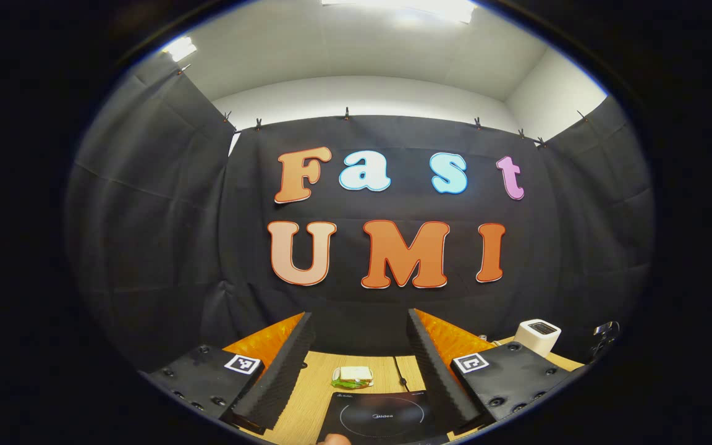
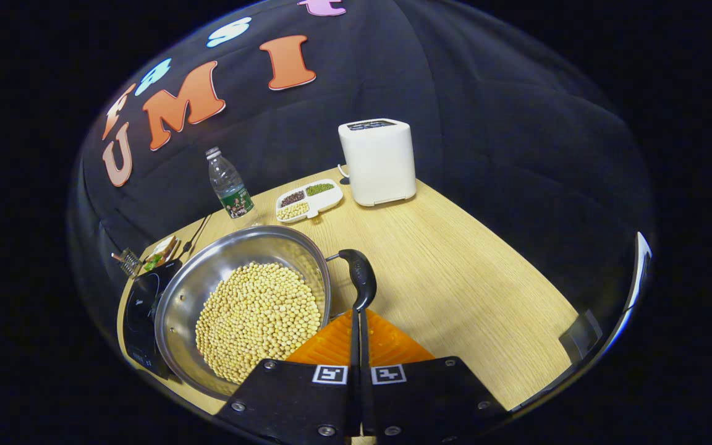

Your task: First push the handle of the pot to place it horizontally, then grasp the pot with both hands and set it on the induction cooktop.

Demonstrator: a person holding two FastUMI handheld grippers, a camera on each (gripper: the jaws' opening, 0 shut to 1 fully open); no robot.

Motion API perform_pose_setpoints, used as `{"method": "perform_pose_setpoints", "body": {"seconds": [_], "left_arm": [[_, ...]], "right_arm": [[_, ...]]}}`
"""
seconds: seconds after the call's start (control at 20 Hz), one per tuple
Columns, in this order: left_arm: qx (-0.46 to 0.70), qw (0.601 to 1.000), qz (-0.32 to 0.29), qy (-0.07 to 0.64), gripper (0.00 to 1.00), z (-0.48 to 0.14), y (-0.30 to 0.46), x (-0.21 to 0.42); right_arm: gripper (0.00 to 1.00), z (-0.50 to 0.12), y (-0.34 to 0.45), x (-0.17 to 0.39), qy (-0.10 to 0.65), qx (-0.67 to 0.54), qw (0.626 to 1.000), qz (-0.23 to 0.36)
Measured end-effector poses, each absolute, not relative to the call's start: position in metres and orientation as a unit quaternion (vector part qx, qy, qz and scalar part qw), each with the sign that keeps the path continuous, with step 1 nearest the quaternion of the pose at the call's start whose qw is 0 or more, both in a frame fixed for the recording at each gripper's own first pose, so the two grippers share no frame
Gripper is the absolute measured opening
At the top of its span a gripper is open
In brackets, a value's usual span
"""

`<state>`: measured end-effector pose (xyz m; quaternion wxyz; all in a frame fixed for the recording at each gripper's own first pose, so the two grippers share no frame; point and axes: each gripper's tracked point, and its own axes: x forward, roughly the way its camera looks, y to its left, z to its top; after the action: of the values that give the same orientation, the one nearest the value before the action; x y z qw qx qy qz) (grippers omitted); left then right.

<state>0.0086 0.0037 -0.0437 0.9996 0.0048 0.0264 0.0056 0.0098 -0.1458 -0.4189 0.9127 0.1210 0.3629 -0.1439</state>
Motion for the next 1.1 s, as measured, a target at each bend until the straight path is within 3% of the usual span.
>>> {"method": "perform_pose_setpoints", "body": {"seconds": [0.7,1.1], "left_arm": [[0.001,0.999,-0.002,0.04,0.98,-0.067,-0.01,0.018],[-0.02,0.998,-0.018,0.063,0.97,-0.119,-0.045,0.022]], "right_arm": [[0.0,-0.425,-0.151,0.024,0.366,0.118,0.913,-0.141],[0.0,-0.426,-0.151,0.03,0.367,0.119,0.913,-0.134]]}}
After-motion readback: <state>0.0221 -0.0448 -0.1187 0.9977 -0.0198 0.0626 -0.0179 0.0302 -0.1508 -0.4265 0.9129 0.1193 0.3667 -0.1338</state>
